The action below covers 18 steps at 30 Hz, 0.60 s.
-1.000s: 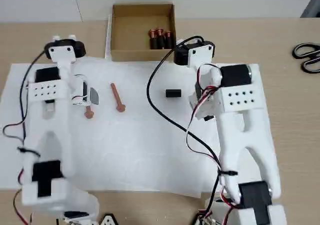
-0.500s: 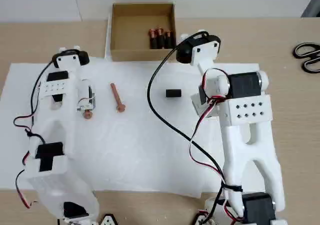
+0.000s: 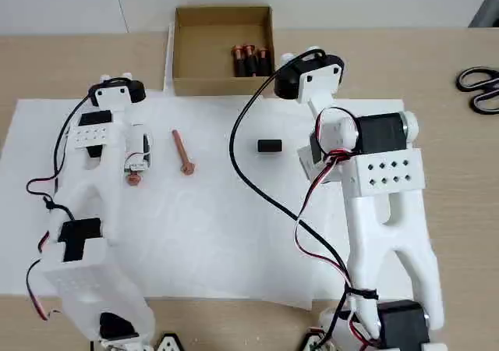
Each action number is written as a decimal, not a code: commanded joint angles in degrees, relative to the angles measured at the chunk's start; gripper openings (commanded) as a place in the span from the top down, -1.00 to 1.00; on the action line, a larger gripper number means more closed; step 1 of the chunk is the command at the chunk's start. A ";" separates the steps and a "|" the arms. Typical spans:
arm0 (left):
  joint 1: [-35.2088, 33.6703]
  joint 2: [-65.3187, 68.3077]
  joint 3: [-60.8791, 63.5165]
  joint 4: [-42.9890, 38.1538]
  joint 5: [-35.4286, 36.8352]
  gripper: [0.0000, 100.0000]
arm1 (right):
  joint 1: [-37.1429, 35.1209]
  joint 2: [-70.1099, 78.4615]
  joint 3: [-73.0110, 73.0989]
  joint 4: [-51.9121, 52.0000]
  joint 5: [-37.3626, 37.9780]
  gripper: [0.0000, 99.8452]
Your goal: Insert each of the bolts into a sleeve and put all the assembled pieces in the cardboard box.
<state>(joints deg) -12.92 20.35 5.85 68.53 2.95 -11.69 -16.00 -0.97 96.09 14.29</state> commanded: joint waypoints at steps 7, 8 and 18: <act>0.18 -9.49 -10.51 9.14 0.09 0.99 | 0.66 -2.68 -0.26 -0.04 0.79 0.99; 0.35 -11.34 -11.82 10.64 -0.26 0.99 | 0.66 -2.68 -0.26 -0.04 0.79 0.99; 0.79 -23.38 -14.46 18.99 -25.85 0.99 | 0.66 -2.68 -0.26 -0.04 0.79 0.99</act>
<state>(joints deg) -12.31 1.19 -5.85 85.32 -15.08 -11.69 -16.00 -0.97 96.09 14.29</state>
